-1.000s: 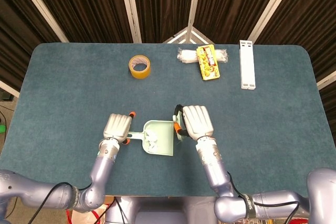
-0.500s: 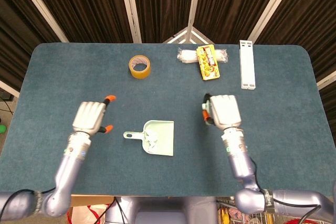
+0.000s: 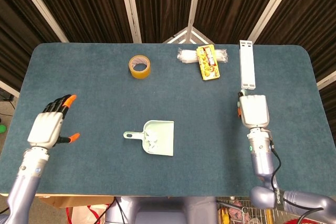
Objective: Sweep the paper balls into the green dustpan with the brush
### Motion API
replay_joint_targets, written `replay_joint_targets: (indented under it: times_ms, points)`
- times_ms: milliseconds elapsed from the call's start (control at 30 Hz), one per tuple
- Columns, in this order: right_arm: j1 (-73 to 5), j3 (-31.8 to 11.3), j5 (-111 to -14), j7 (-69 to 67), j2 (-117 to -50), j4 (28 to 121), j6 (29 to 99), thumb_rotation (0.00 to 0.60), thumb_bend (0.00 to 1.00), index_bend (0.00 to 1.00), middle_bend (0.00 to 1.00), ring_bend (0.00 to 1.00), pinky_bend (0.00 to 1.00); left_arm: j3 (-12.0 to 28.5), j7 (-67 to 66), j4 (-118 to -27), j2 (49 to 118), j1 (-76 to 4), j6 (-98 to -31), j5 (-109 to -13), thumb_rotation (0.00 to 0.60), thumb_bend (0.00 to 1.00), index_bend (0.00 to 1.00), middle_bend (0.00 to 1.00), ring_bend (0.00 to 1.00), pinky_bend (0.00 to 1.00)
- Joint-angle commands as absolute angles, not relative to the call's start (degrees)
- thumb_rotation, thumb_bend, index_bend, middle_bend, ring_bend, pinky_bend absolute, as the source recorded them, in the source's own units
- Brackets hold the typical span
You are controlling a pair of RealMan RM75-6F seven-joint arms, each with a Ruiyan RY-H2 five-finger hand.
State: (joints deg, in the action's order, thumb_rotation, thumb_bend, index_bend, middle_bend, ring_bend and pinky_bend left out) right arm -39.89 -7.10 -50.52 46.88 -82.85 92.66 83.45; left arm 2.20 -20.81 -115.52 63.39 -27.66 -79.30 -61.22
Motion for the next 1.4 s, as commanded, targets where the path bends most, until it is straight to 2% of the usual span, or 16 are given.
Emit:
replay_joint_targets:
  times_ms: [33, 100, 167, 233, 333, 400, 467, 733, 933, 1067, 1233, 1400]
  points:
    - [-38.91, -6.48, -51.09, 47.24, -84.37, 92.50, 83.42, 0.600, 0.52, 0.63, 0.71, 0.74, 0.72, 0.71, -17.72, -113.92, 62.43, -25.45, -79.67, -63.20, 0.600, 0.00, 0.02, 0.00, 0.03, 0.08]
    - [-38.72, -6.26, -51.27, 47.12, -84.91, 93.25, 82.58, 0.600, 0.52, 0.49, 0.58, 0.61, 0.64, 0.48, -16.66, -113.29, 62.44, -24.60, -79.88, -64.00, 0.600, 0.00, 0.02, 0.00, 0.01, 0.06]
    - [-38.69, -6.12, -51.74, 47.49, -85.38, 94.29, 82.18, 0.600, 0.52, 0.34, 0.46, 0.48, 0.53, 0.30, -16.01, -112.65, 62.53, -23.93, -79.98, -64.67, 0.600, 0.00, 0.01, 0.00, 0.00, 0.02]
    - [-38.63, -6.18, -51.90, 47.89, -86.00, 95.24, 81.96, 0.600, 0.51, 0.14, 0.30, 0.32, 0.39, 0.20, -15.44, -112.07, 62.77, -23.28, -80.05, -65.06, 0.600, 0.00, 0.00, 0.00, 0.00, 0.00]
    - [-38.49, -6.60, -50.73, 48.11, -86.76, 97.39, 80.97, 0.600, 0.44, 0.00, 0.13, 0.14, 0.27, 0.23, -14.32, -111.64, 63.16, -22.48, -79.92, -65.30, 0.600, 0.00, 0.00, 0.00, 0.00, 0.00]
    - [-38.33, -6.98, -49.62, 47.98, -87.11, 99.36, 80.22, 0.600, 0.39, 0.00, 0.07, 0.09, 0.24, 0.10, -13.78, -111.47, 63.29, -21.95, -79.77, -65.63, 0.600, 0.00, 0.00, 0.00, 0.00, 0.00]
    - [-38.06, -7.49, -48.73, 47.28, -87.36, 101.60, 79.70, 0.600, 0.36, 0.00, 0.05, 0.08, 0.22, -0.09, -13.45, -111.37, 63.23, -21.45, -79.72, -66.24, 0.600, 0.00, 0.00, 0.00, 0.00, 0.00]
    - [-36.60, -6.38, -51.65, 46.54, -86.07, 106.02, 80.70, 0.600, 0.35, 0.00, 0.01, 0.04, 0.14, -0.84, -11.36, -110.72, 62.00, -18.90, -80.72, -68.97, 0.600, 0.00, 0.00, 0.00, 0.00, 0.00]
    - [-32.09, -1.62, -58.28, 41.58, -80.78, 107.94, 82.54, 0.600, 0.35, 0.00, 0.00, 0.00, 0.06, -2.68, -8.94, -107.40, 61.29, -15.56, -82.74, -72.32, 0.600, 0.00, 0.00, 0.00, 0.00, 0.00]
    - [-26.96, 2.63, -64.05, 34.13, -76.42, 107.75, 85.22, 0.600, 0.35, 0.00, 0.00, 0.00, 0.05, -3.78, -6.49, -103.45, 61.69, -12.80, -86.10, -76.50, 0.600, 0.00, 0.00, 0.00, 0.00, 0.00]
    - [-20.00, 8.05, -71.91, 23.16, -71.25, 104.03, 89.46, 0.600, 0.35, 0.00, 0.00, 0.00, 0.04, -5.58, -4.65, -98.40, 61.90, -9.16, -90.41, -81.50, 0.600, 0.00, 0.00, 0.00, 0.00, 0.00]
    - [-14.59, 10.99, -78.06, 15.17, -68.69, 98.88, 94.10, 0.600, 0.35, 0.00, 0.00, 0.00, 0.04, -5.61, -6.31, -92.93, 63.20, -6.58, -95.29, -85.32, 0.600, 0.00, 0.00, 0.00, 0.00, 0.00]
